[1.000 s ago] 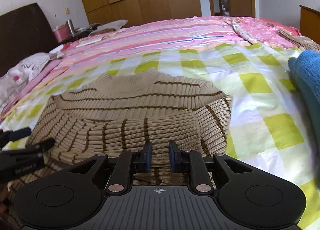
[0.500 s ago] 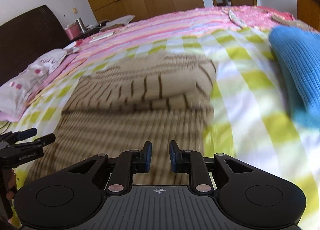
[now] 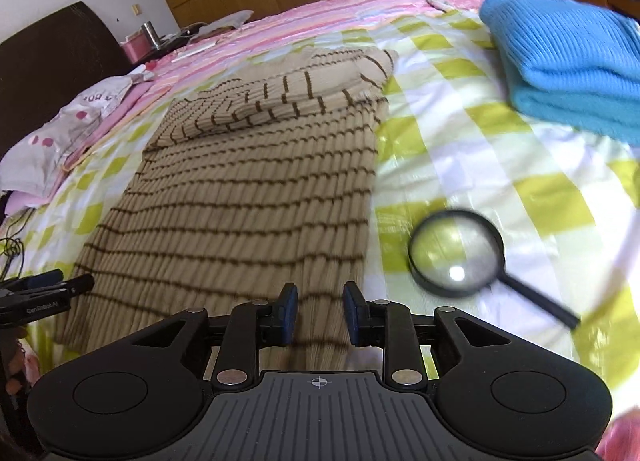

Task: Fold small clothes
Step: 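Move both grippers to the ribbed hem of the sweater, then close both grippers on the ribbed hem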

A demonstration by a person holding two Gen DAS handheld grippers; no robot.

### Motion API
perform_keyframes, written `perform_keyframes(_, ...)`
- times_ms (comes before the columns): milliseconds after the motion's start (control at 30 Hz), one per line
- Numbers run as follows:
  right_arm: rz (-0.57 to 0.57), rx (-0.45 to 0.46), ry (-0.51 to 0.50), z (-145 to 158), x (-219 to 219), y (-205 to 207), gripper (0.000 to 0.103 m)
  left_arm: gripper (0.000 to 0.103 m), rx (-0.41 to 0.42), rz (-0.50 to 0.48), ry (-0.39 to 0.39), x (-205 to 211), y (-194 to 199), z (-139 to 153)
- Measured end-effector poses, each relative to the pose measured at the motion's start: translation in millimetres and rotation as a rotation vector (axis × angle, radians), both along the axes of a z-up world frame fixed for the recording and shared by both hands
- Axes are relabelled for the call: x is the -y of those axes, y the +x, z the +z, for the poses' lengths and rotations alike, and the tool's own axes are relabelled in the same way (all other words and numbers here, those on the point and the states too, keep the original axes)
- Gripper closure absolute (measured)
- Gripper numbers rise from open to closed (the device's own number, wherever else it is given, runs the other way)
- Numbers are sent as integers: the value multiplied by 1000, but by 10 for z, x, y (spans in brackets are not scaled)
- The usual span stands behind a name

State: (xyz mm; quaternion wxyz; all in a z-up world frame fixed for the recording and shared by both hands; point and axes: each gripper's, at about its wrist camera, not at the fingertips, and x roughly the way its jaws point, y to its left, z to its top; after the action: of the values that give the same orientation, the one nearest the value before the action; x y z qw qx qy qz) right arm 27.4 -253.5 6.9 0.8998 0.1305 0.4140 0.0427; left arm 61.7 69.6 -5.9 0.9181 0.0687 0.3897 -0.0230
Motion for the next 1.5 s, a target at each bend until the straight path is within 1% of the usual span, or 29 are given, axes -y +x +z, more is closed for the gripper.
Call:
perform_keyframes(100,-24,-7,0,-36,42,-87,75,36,-6,-3,-4,12,-25,-8)
perform_keyframes(167,-28,-21,13,-70,61,-129,75,40,-19,-7,-25,15,-36,-9)
perform_keyframes(267,-35,-34,14,-123,69,-197,75,42,-30,-12,-33,18,-50,-17)
perform_keyframes(467,-16,-50,54,-124,69,-259,75,43,-36,-16,-35,20,-64,-24)
perform_keyframes(600,5,-58,86,-141,51,-276,75,42,-50,-3,-59,-23,-44,-30)
perform_keyframes(833,9,-63,137,-171,67,-248,73,43,-77,21,-99,-92,-34,-45)
perform_keyframes(900,13,-64,142,-176,67,-249,73,51,-75,16,-112,-99,-44,-39)
perform_keyframes(967,16,-66,149,-182,60,-250,74,65,-74,-5,-131,-93,-62,-30)
perform_keyframes(1000,19,-67,151,-184,54,-248,75,68,-73,-10,-134,-88,-68,-27)
perform_keyframes(1067,22,-73,159,-190,48,-242,76,78,-74,-19,-141,-84,-75,-15)
perform_keyframes(1133,29,-79,178,-195,50,-229,80,84,-79,-26,-170,-101,-73,-6)
perform_keyframes(1200,25,-87,202,-211,54,-218,80,86,-86,-26,-200,-125,-68,-1)
perform_keyframes(1300,26,-81,207,-216,45,-206,80,86,-94,-22,-220,-149,-58,-4)
perform_keyframes(1367,26,-83,216,-221,44,-195,77,86,-102,-22,-226,-153,-45,-13)
perform_keyframes(1500,28,-84,227,-229,48,-178,77,85,-107,-26,-222,-140,-39,-19)
